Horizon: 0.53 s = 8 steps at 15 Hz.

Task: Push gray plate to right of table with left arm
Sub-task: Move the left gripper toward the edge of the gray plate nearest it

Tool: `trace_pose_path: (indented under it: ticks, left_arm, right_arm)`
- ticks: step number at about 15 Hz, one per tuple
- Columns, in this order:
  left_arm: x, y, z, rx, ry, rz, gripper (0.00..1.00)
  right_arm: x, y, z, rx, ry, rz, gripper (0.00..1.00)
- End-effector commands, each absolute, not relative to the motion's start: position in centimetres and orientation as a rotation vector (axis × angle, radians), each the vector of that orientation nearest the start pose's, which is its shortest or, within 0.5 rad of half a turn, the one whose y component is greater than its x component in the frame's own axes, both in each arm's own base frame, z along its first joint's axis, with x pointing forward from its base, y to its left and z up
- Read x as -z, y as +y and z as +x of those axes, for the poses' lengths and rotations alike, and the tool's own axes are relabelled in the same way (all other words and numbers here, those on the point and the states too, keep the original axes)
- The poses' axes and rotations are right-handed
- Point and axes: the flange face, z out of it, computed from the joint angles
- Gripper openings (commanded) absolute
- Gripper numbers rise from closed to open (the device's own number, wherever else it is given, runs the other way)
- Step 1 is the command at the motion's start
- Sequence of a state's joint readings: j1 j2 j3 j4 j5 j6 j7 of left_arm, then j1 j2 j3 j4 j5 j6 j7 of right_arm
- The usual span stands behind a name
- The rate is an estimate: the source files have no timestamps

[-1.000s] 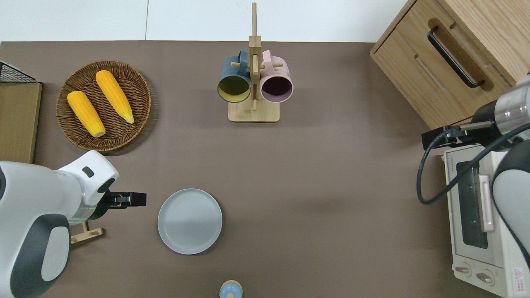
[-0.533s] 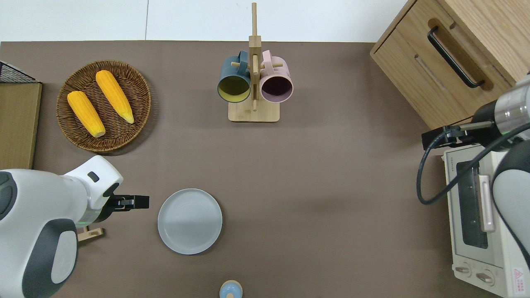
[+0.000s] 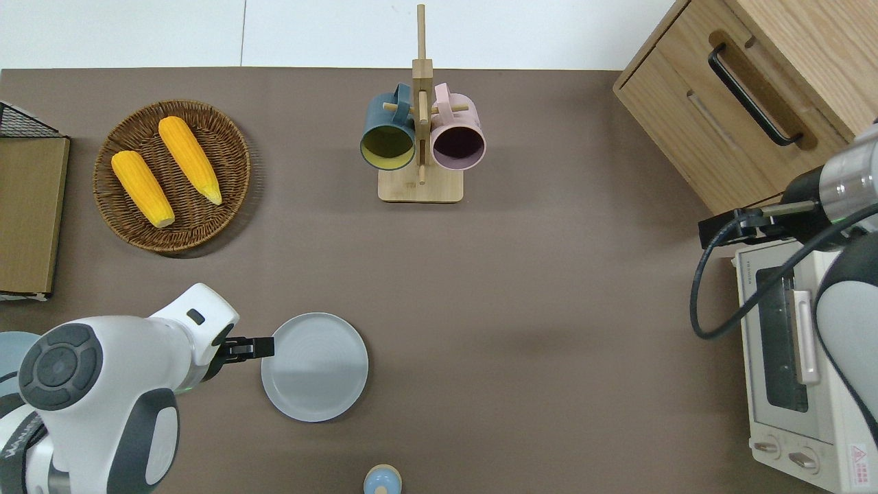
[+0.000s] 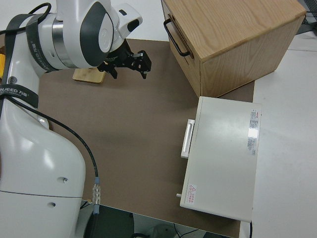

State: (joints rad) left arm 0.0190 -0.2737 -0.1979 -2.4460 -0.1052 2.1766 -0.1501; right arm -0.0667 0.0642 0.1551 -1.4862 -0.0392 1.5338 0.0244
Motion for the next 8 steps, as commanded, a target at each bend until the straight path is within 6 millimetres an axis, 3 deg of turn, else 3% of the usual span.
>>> trace_pose_path:
  ticks: [1,4,8]
  left_arm:
    - [-38.5,-8.1,42.2,0.033,-0.093,-3.182,0.99]
    - [-37.3,-7.9,41.8,0.022,-0.097,-3.180,0.99]
    - [-34.3,-9.6,40.9,0.059,-0.092,-3.183,0.99]
  right_arm:
    - [-62.8,4.3,56.6,-0.028,-0.092,-3.164,0.983]
    - [-62.8,4.3,56.6,-0.028,-0.092,-3.164,0.983]
    - [-62.8,4.3,56.6,-0.028,-0.092,-3.164,0.983]
